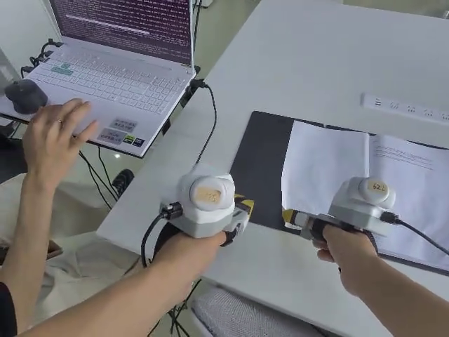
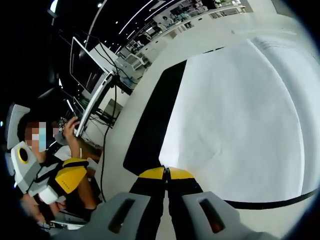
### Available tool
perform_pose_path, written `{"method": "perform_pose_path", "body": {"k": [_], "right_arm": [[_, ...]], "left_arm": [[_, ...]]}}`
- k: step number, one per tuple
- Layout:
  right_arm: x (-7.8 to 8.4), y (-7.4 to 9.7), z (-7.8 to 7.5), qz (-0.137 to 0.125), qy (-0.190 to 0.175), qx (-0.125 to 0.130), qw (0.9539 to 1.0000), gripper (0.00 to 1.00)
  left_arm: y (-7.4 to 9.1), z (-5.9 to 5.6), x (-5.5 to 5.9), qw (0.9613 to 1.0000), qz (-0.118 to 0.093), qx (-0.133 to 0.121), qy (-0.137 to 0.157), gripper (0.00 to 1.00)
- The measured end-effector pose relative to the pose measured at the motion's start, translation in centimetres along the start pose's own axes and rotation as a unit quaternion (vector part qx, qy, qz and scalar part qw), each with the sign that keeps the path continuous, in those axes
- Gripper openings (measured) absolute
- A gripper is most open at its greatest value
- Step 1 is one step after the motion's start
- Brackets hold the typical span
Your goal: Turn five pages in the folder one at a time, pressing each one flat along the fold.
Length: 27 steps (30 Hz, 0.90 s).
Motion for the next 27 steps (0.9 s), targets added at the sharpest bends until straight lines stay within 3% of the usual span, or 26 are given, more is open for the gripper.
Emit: {"method": "perform_pose_path", "body": {"k": [5,10,17,27], "right_arm": [[0.2,-0.4,-0.2,-0.001,0.000,-0.009,1.0000,0.06],[0.2,0.2,-0.4,-0.004,0.001,-0.014,0.9999,0.10],[-0.8,3.1,-1.8,-0.032,-0.015,-0.028,0.9990,0.12],[-3.0,6.9,-4.7,-0.079,-0.032,-0.019,0.9962,0.09]], "left_arm": [[-1.0,-0.4,0.0,0.9999,0.007,0.004,-0.008,0.05],[-2.5,-1.0,-0.2,0.9998,0.011,0.010,-0.016,0.04],[-5.1,-2.6,0.0,0.9991,0.026,0.024,-0.024,0.04],[-7.9,-3.9,0.4,0.9985,0.034,0.032,-0.029,0.01]]}}
Point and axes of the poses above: the centre of the closed fingertips' face, and the gripper's own axes: y roughly backward along the fingers, z roughly to its left, x roughly out of its underside, the point moved 9 cm from there along y, roughly backward along the fingers, and after that the axes turned 6 degrees about -y, right-handed, at the moved point
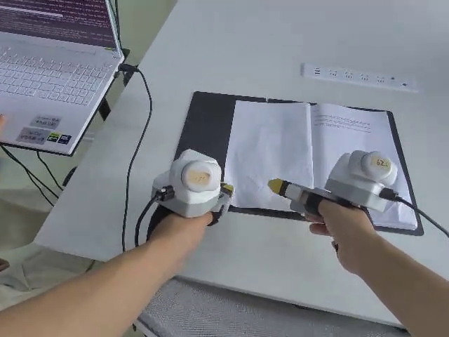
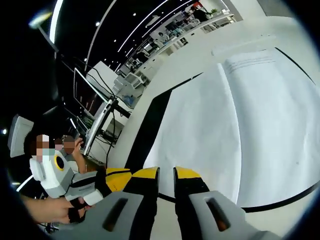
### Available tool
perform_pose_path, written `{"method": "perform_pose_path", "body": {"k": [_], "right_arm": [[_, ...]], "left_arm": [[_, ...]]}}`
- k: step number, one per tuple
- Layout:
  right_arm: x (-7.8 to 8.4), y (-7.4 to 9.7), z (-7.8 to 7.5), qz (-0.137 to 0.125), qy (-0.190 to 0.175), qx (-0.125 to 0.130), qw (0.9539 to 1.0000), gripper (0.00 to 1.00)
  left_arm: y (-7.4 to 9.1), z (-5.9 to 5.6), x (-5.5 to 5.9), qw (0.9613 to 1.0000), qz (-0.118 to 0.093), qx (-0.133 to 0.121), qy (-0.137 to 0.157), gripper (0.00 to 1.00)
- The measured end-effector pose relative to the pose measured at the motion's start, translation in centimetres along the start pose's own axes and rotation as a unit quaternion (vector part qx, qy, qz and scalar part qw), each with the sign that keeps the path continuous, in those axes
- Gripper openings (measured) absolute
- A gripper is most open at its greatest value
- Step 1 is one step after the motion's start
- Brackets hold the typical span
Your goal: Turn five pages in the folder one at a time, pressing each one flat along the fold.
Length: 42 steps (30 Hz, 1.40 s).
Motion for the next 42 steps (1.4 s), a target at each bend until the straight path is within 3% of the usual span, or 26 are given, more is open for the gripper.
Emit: {"method": "perform_pose_path", "body": {"k": [7,12,22,26,33,35,42], "right_arm": [[-1.0,0.8,-0.3,-0.011,-0.009,-0.003,0.9999,0.08],[-1.9,0.9,-0.6,-0.009,-0.014,-0.008,0.9998,0.05],[-4.3,0.6,-2.2,0.001,-0.022,-0.006,0.9997,0.00],[-6.1,-0.6,-4.3,0.009,-0.029,0.002,0.9995,0.00],[-8.6,-2.4,-7.0,0.012,-0.058,0.005,0.9983,0.00],[-8.9,-2.9,-7.3,0.018,-0.084,-0.007,0.9963,0.00],[-10.2,-4.2,-7.4,0.013,-0.092,-0.012,0.9956,0.00]], "left_arm": [[-2.2,-0.2,1.0,0.9998,0.017,-0.004,-0.001,0.00],[-2.8,-0.5,1.7,0.9996,0.027,-0.012,0.000,0.00],[-2.7,-0.8,2.1,0.9994,0.008,-0.032,-0.008,0.00],[-2.7,-1.0,2.1,0.9990,0.010,-0.036,-0.024,0.00],[-2.8,-0.9,2.2,0.9988,0.010,-0.039,-0.027,0.00],[-2.9,-0.9,2.2,0.9988,0.009,-0.040,-0.028,0.00],[-3.0,-0.8,2.3,0.9988,0.008,-0.038,-0.031,0.00]]}}
Point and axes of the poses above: the centre of the closed fingertips' face, and the gripper's own axes: y roughly backward along the fingers, z roughly to its left, x roughly out of its underside, the point moved 9 cm from there along y, roughly backward along the fingers, and after that the axes turned 6 degrees about -y, right-handed, at the moved point
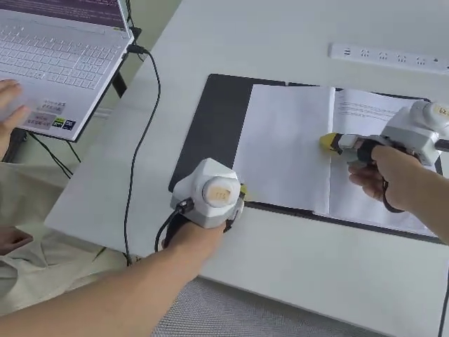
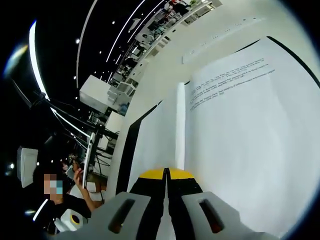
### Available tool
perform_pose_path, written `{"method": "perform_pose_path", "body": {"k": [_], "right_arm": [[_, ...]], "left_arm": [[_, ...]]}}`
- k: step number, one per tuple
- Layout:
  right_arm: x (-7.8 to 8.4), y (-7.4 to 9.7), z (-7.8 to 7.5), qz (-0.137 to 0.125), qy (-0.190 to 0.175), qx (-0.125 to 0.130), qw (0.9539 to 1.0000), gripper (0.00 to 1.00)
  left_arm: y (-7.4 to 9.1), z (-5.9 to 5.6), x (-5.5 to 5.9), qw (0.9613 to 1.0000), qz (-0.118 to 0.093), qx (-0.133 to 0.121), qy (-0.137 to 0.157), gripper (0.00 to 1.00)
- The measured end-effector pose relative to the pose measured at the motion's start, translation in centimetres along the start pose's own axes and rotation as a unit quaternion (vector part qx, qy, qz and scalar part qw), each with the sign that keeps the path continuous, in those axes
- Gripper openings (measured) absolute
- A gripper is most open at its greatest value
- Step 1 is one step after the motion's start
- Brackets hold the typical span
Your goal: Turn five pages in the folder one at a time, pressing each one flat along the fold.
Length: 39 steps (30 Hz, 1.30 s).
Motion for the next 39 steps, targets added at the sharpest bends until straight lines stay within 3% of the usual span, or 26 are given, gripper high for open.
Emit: {"method": "perform_pose_path", "body": {"k": [6,12,14,17,26,39], "right_arm": [[-1.5,-1.2,0.6,-0.001,0.019,0.003,0.9998,0.00],[-3.2,-1.9,-0.2,-0.012,0.003,0.006,0.9999,0.00],[-3.6,-2.3,-0.3,-0.014,-0.012,-0.006,0.9998,0.00],[-4.4,-3.0,-0.2,-0.031,-0.006,0.001,0.9995,0.00],[-7.2,-4.5,-0.4,-0.068,-0.033,-0.005,0.9971,0.00],[-10.7,-6.4,-0.6,-0.083,-0.030,0.006,0.9961,0.00]], "left_arm": [[0.0,0.0,0.0,1.0000,0.000,-0.001,-0.001,0.00],[0.1,0.0,0.0,1.0000,-0.001,0.001,0.000,0.00],[0.1,0.0,0.0,1.0000,-0.001,0.001,-0.001,0.00],[0.1,0.0,0.1,1.0000,-0.003,0.001,0.000,0.00],[0.1,0.0,0.1,1.0000,-0.005,0.002,-0.001,0.00],[0.0,0.0,0.1,1.0000,-0.007,0.004,-0.004,0.00]]}}
Point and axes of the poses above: the centre of the closed fingertips' face, and the gripper's own axes: y roughly backward along the fingers, z roughly to its left, x roughly out of its underside, the point moved 9 cm from there along y, roughly backward along the fingers, and after that the axes turned 6 degrees about -y, right-handed, at the moved point
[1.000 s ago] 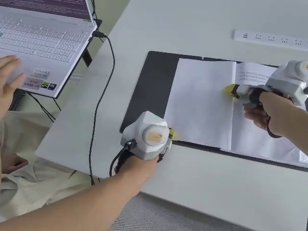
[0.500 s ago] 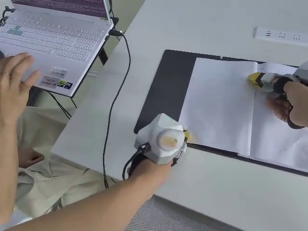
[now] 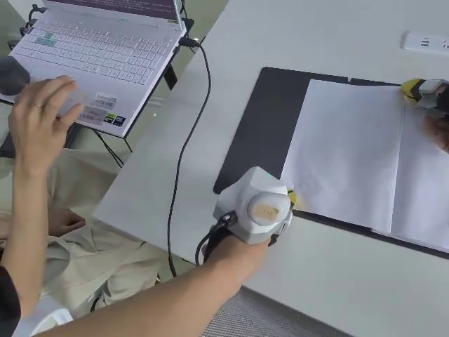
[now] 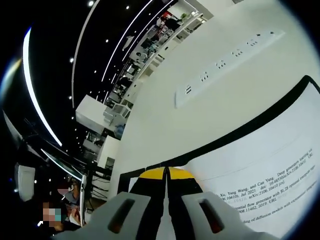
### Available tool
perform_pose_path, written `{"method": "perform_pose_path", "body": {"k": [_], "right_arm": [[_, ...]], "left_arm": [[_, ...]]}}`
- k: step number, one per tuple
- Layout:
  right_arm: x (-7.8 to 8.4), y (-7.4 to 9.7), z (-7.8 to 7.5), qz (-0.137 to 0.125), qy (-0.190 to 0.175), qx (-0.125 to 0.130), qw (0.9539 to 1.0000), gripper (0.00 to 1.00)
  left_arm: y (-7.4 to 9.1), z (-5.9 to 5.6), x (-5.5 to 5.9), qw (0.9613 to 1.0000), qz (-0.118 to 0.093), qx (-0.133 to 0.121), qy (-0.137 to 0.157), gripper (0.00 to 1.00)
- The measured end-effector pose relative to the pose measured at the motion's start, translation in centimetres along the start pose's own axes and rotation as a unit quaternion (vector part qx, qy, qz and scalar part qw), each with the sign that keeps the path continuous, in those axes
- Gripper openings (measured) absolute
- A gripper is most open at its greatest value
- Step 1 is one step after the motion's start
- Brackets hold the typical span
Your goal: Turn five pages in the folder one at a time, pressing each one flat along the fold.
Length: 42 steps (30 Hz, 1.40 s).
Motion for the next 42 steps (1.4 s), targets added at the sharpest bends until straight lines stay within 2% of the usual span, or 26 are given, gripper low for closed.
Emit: {"method": "perform_pose_path", "body": {"k": [4,11,15,26,31,35,36,42], "right_arm": [[0.2,0.2,0.1,0.011,0.001,0.001,0.9999,0.00],[2.2,1.7,-0.2,0.045,0.000,-0.006,0.9989,0.00],[3.0,2.6,-0.3,0.054,-0.007,-0.009,0.9985,0.00],[6.5,6.3,-0.7,0.088,-0.029,-0.030,0.9953,0.00],[8.1,7.9,-0.6,0.107,-0.018,-0.035,0.9935,0.00],[9.1,9.1,-0.7,0.112,-0.023,-0.040,0.9926,0.00],[9.5,9.3,-0.8,0.122,-0.021,-0.040,0.9914,0.00],[11.5,10.9,-1.0,0.133,-0.022,-0.046,0.9899,0.00]], "left_arm": [[0.0,0.0,0.0,1.0000,0.000,0.001,-0.001,0.00],[0.1,0.0,0.0,1.0000,0.001,0.001,-0.001,0.00],[0.0,0.0,0.0,1.0000,0.002,0.001,-0.003,0.00],[0.1,-0.1,-0.1,0.9999,0.005,-0.001,-0.010,0.00],[0.0,-0.1,-0.1,0.9998,0.007,0.001,-0.016,0.00],[0.1,-0.1,-0.1,0.9998,0.007,0.002,-0.020,0.00],[0.1,-0.1,-0.1,0.9998,0.008,0.002,-0.020,0.00],[0.1,-0.1,-0.2,0.9998,0.008,0.001,-0.020,0.00]]}}
Point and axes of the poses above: the centre of the closed fingertips' face, and the gripper's own axes: y roughly backward along the fingers, z roughly to its left, x roughly out of its underside, the point moved 9 cm from there along y, roughly backward along the fingers, and after that the axes turned 6 degrees about -y, right-handed, at the moved point
